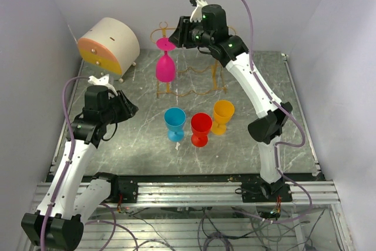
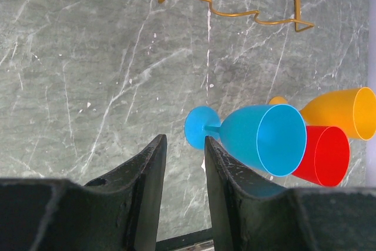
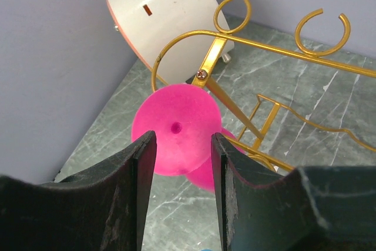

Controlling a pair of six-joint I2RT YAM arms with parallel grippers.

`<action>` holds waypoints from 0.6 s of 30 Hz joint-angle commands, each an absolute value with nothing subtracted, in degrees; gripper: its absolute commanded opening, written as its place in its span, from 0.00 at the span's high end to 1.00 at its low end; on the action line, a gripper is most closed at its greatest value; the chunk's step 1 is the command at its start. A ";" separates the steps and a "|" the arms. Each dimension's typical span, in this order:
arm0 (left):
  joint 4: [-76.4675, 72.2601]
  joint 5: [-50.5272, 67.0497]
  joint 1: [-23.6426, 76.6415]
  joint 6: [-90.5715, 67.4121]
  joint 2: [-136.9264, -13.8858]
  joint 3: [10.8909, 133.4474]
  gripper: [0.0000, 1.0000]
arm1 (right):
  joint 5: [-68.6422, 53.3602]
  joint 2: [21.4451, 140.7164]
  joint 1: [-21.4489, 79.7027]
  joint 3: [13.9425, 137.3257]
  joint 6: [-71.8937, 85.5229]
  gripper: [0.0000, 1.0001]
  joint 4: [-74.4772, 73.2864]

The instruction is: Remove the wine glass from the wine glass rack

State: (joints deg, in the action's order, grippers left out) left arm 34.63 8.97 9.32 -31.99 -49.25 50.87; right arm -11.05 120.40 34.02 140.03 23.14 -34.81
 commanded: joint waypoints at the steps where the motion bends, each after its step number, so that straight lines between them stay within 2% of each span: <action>1: 34.64 8.86 9.27 -32.43 -48.17 50.24 0.57 | -10.16 121.11 33.50 140.86 22.72 0.58 -34.65; 18: 34.63 8.44 9.32 -32.50 -48.08 48.70 0.57 | -10.97 122.34 33.49 140.00 22.07 0.58 -34.91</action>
State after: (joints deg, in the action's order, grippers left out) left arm 35.18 8.97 9.32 -32.21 -48.69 49.54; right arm -10.76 120.90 33.71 140.00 22.92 -34.98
